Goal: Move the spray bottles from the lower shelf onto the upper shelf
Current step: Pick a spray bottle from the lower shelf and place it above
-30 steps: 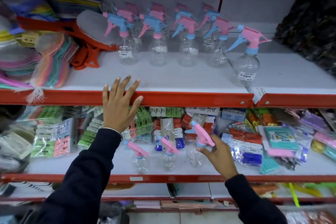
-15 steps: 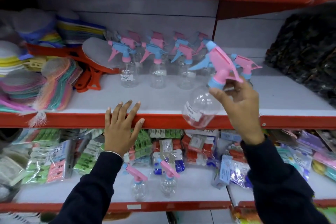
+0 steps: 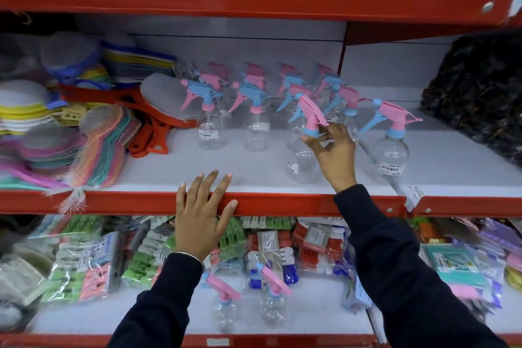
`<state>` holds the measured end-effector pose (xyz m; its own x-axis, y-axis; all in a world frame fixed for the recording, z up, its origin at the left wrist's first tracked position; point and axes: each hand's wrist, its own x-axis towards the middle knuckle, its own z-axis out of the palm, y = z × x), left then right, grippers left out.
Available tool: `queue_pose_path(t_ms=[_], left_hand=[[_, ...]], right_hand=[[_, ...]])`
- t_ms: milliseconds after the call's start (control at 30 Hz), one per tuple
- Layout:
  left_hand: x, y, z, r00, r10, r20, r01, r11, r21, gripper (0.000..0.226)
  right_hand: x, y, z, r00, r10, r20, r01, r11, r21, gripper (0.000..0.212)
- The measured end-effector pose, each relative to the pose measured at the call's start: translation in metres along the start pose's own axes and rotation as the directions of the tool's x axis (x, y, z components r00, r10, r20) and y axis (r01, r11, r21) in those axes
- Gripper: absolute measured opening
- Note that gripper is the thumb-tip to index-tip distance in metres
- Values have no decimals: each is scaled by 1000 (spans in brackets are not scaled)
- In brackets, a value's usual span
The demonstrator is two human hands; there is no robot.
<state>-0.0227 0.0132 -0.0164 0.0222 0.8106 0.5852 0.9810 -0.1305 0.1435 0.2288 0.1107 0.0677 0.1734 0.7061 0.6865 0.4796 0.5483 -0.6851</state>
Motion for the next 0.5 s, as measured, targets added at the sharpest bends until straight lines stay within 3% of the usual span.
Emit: queue_pose_path(t_ms=[333, 500], left_hand=[[0, 0, 2, 1000, 0, -1, 0, 1000, -16, 53], [-1, -2, -1, 1000, 10, 10, -10, 1000, -7, 56]], right_hand=[[1, 3, -7, 997, 71, 13, -71, 997, 16, 20], [-13, -18, -18, 989, 148, -2, -148, 987, 65, 33]])
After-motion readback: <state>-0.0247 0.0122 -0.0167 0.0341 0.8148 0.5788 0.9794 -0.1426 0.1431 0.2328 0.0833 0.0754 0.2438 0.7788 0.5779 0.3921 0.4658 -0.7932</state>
